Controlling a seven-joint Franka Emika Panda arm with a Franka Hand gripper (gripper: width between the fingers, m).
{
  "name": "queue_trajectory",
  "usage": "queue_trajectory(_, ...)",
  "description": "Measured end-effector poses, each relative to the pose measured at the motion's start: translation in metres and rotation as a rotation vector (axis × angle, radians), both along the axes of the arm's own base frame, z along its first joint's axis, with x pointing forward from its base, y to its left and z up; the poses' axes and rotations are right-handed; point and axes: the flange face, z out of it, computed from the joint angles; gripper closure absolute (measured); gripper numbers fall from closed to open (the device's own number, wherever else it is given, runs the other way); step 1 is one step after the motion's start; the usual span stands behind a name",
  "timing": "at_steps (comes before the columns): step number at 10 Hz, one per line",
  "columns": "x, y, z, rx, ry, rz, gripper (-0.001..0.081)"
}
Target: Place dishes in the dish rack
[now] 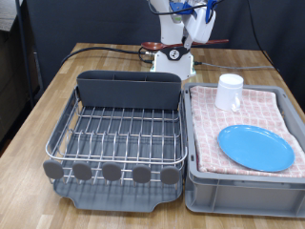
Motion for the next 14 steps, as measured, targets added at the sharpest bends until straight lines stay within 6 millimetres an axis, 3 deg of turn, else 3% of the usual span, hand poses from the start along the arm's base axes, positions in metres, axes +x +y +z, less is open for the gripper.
queue_trajectory(4, -0.002, -0.006, -0.011, 0.005, 0.023, -0.164, 0.0717)
queue_trajectory(8, 0.0, -0.028, -0.011, 0.032, 0.018, -0.246, 0.0717)
queue_trajectory(11, -0.001, -0.048, -0.013, 0.137, 0.036, -0.25, 0.0717)
queue_trajectory(14, -0.008, -0.065, -0.028, 0.269, 0.047, -0.246, 0.0717)
